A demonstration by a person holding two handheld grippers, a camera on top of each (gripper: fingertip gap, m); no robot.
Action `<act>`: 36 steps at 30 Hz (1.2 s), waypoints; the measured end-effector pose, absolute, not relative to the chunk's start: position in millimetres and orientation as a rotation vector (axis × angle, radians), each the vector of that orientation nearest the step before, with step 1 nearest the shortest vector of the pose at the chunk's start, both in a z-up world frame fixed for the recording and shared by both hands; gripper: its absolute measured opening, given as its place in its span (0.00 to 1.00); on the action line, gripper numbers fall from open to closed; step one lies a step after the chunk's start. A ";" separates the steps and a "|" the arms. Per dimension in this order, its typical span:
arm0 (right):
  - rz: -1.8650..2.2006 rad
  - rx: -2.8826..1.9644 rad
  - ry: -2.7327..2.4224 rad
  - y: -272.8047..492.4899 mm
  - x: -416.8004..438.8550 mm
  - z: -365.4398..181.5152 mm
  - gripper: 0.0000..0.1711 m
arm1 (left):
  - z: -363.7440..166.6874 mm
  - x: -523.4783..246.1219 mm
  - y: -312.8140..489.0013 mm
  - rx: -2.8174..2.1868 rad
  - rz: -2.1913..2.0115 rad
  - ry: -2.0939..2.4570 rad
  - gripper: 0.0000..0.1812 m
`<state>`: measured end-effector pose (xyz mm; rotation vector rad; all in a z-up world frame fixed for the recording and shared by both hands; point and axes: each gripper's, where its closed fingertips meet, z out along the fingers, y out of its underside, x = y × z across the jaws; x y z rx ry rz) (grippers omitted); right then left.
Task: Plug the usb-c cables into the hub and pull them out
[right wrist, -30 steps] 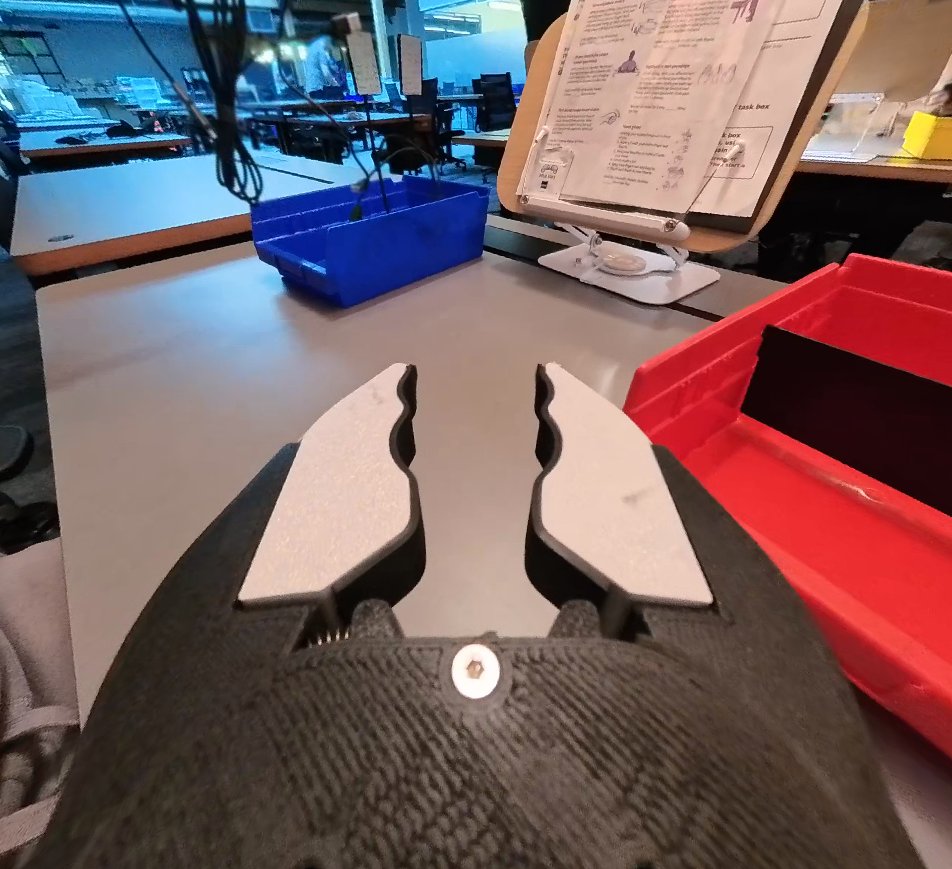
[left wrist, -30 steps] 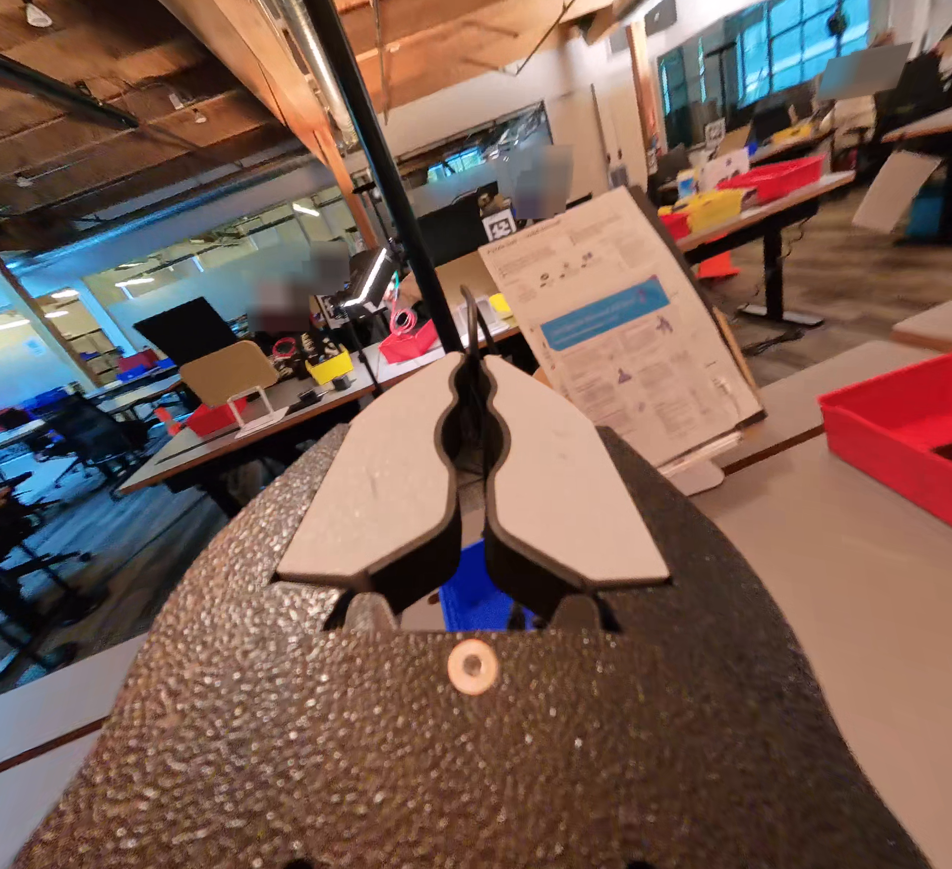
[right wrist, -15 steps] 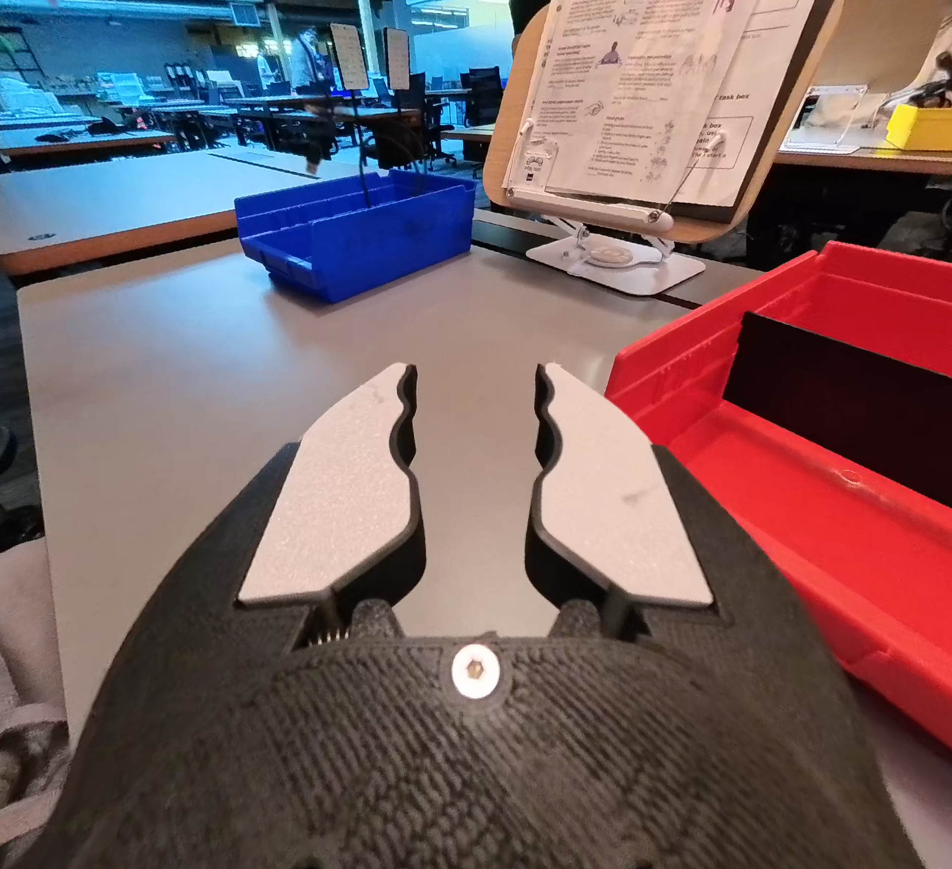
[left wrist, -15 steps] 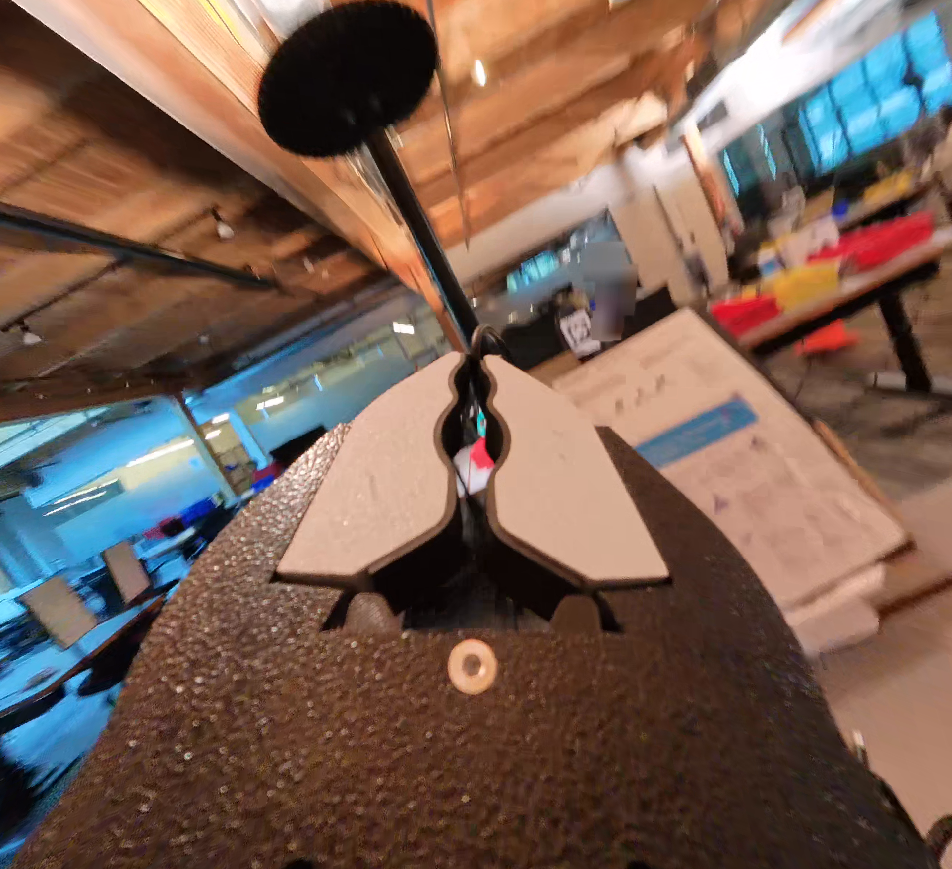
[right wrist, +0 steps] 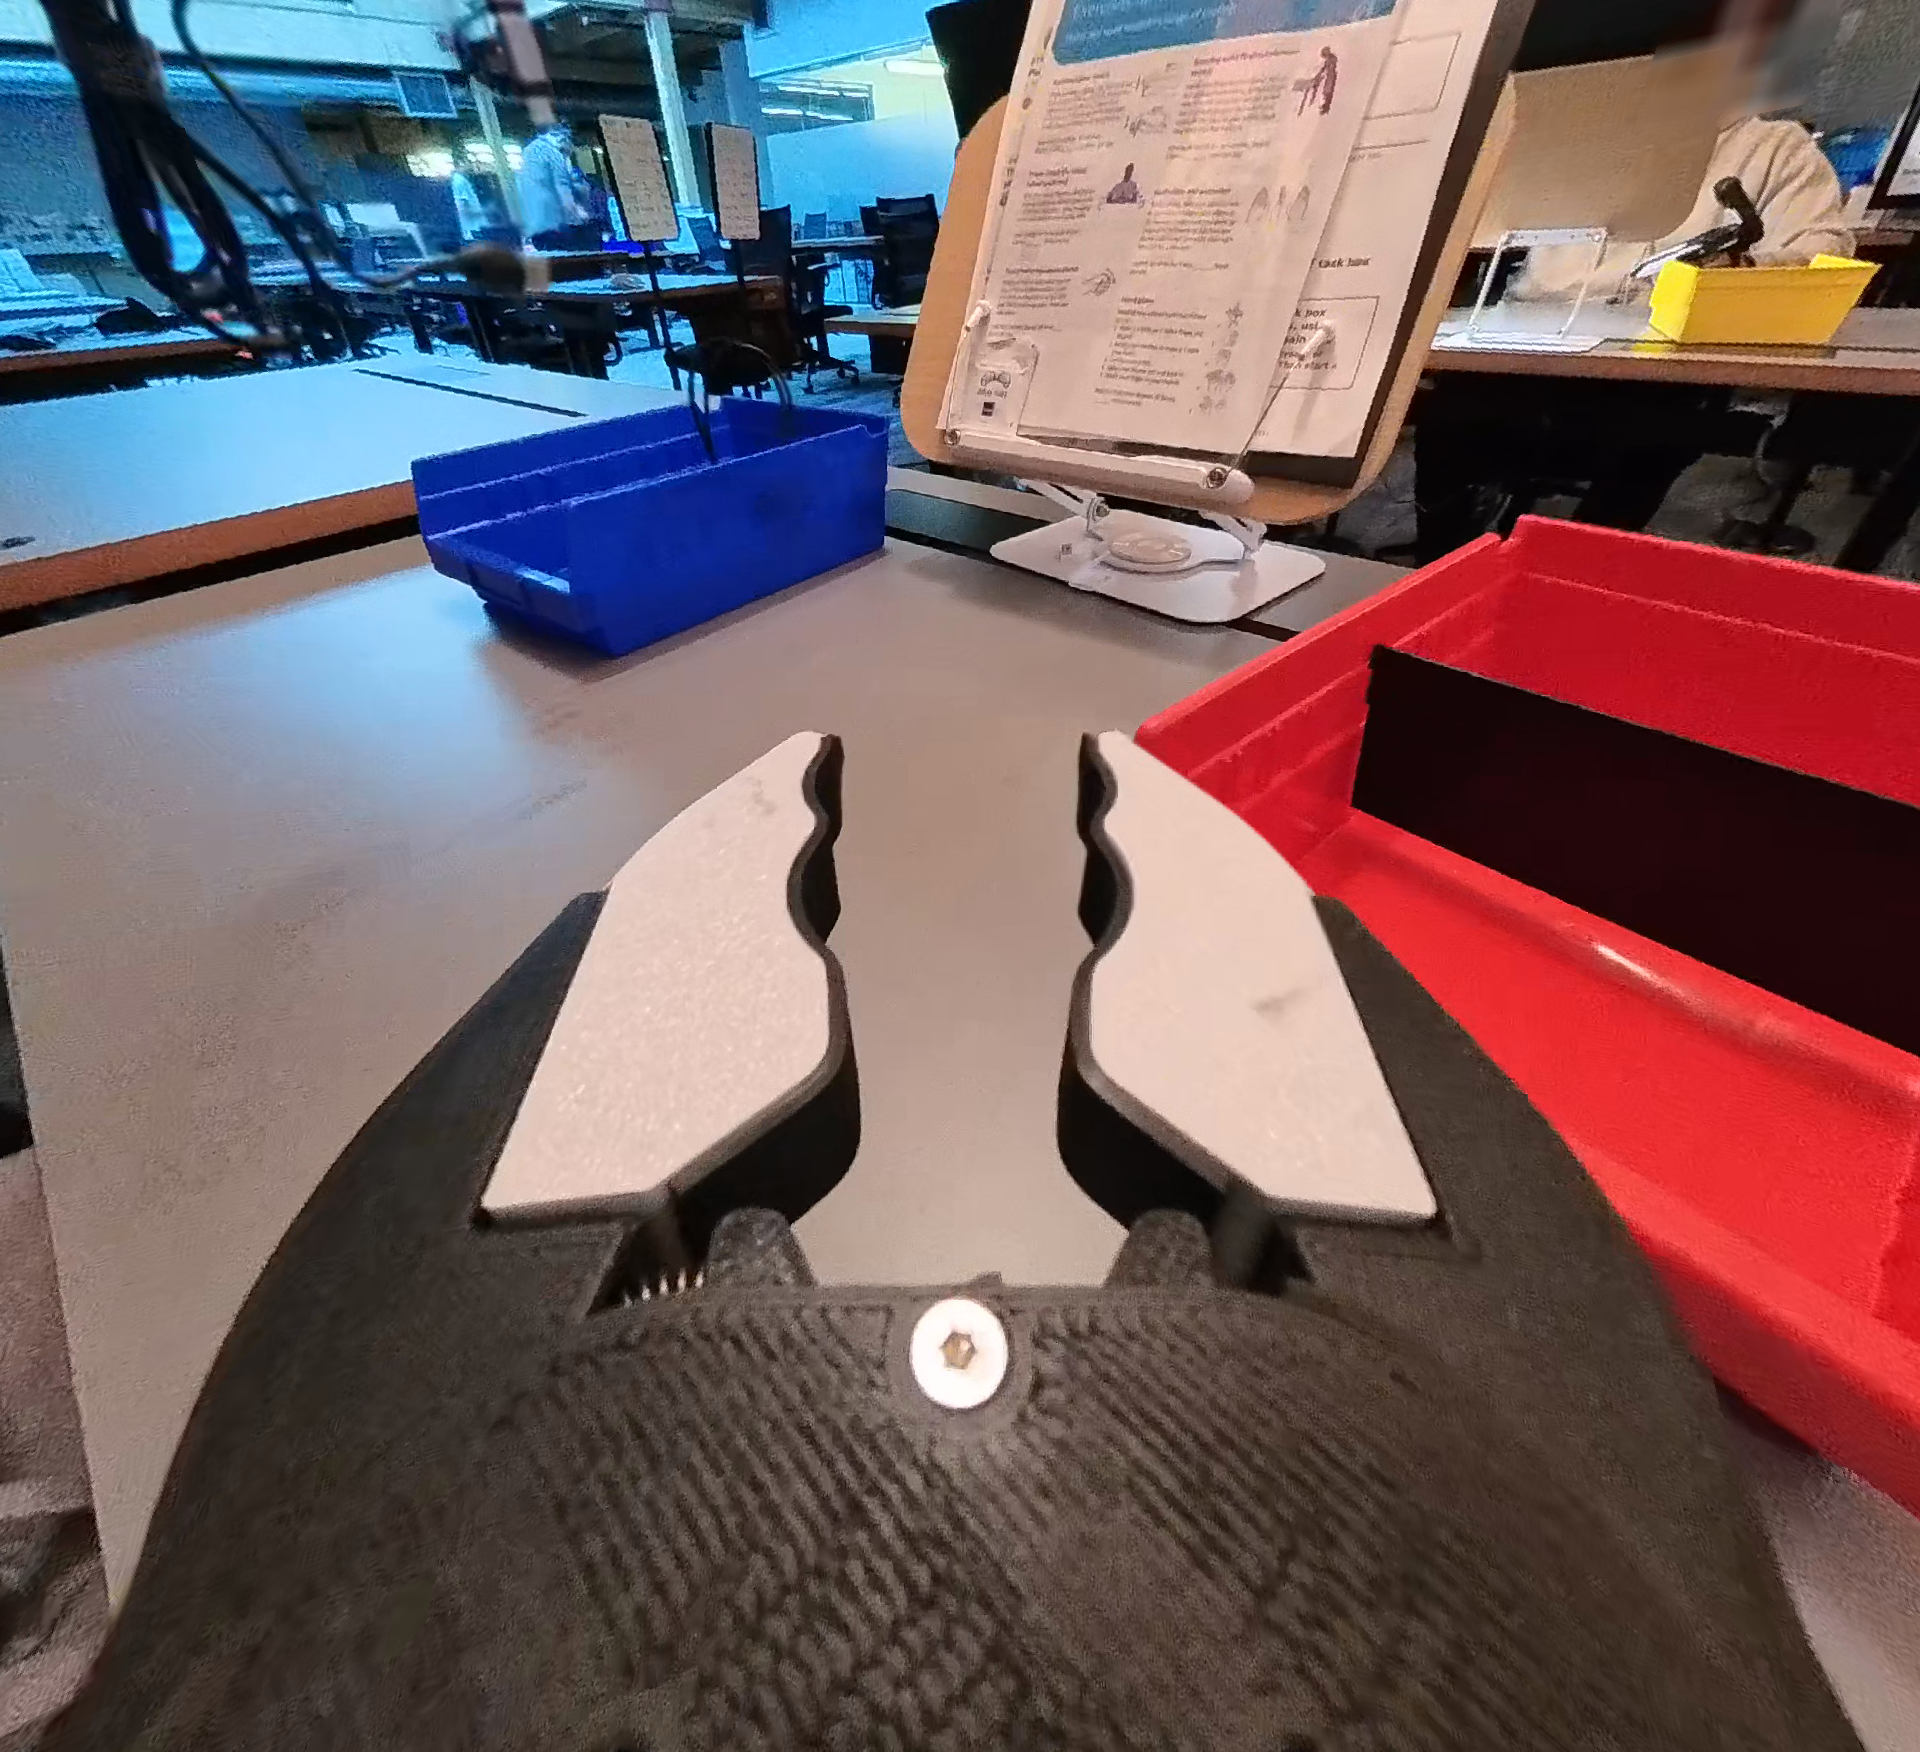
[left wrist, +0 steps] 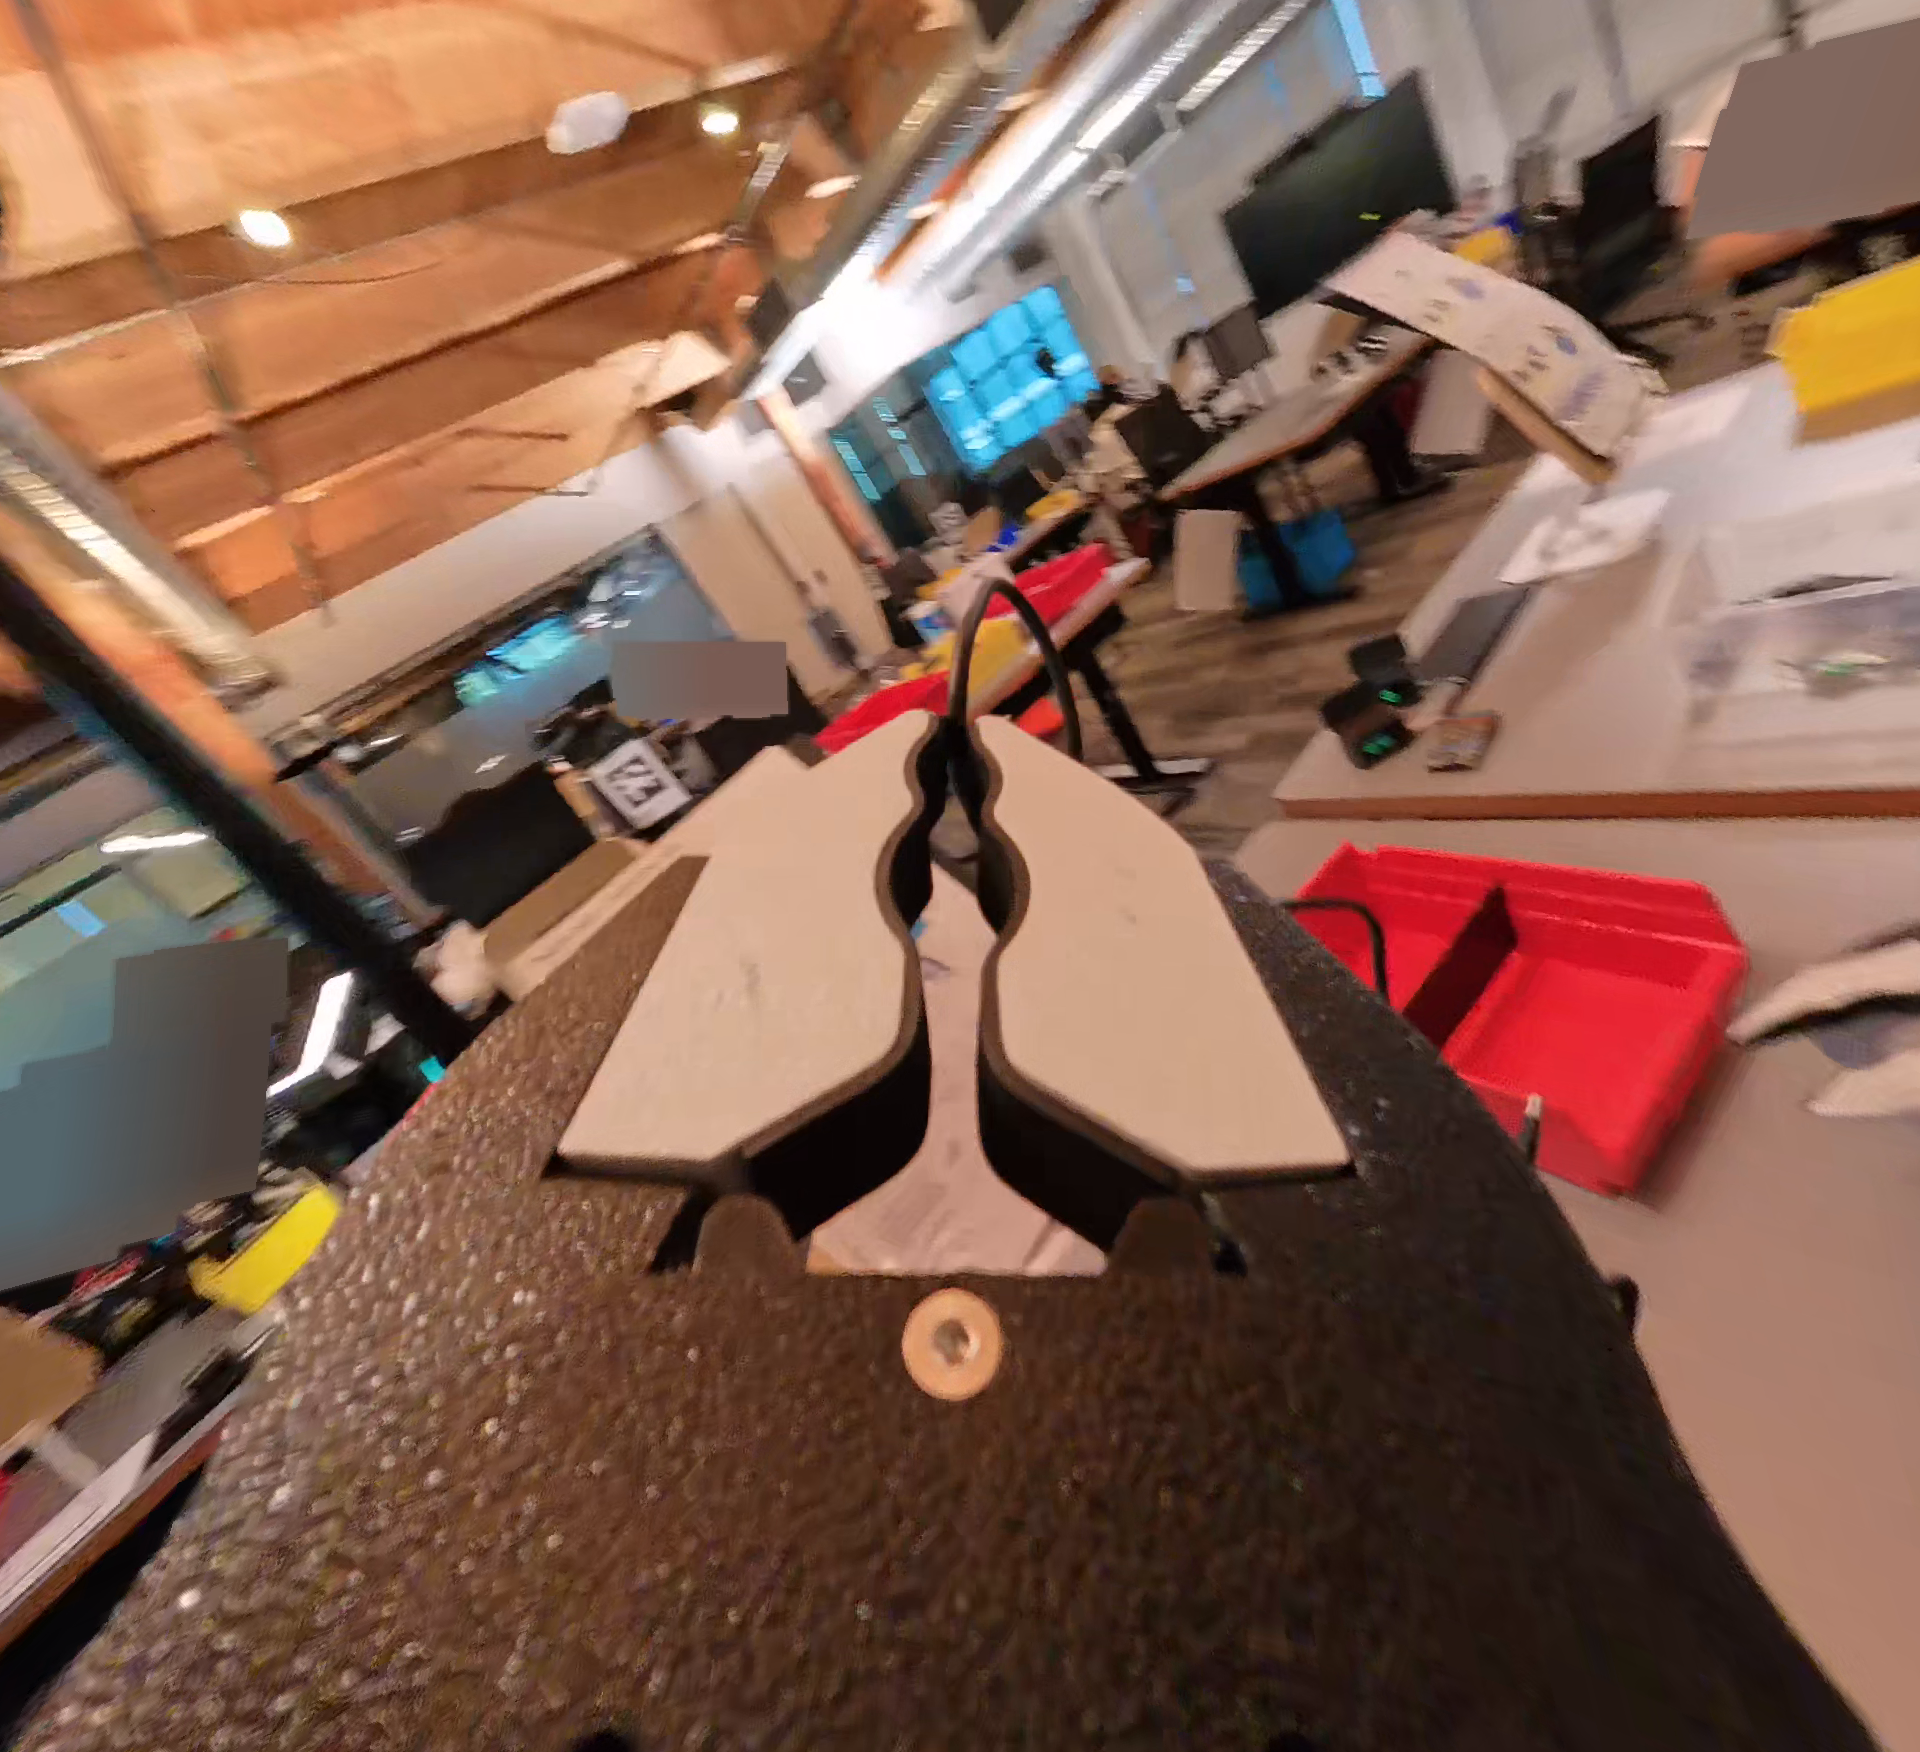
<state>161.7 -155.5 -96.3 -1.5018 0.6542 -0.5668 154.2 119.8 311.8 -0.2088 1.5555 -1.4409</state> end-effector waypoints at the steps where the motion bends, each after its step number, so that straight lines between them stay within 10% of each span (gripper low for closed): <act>1: -0.581 -1.500 0.659 -158.9 161.8 -94.6 0.25 | 301.0 156.2 106.4 -0.187 -1.445 1.604 0.01; 26: -0.653 -1.645 0.518 -146.0 139.2 -82.0 0.26 | -130.2 182.5 -78.2 -0.253 -1.121 2.651 0.01; 36: -0.629 -1.615 0.535 -149.2 142.4 -82.6 0.25 | -161.3 276.8 32.1 -0.170 -0.793 2.438 0.46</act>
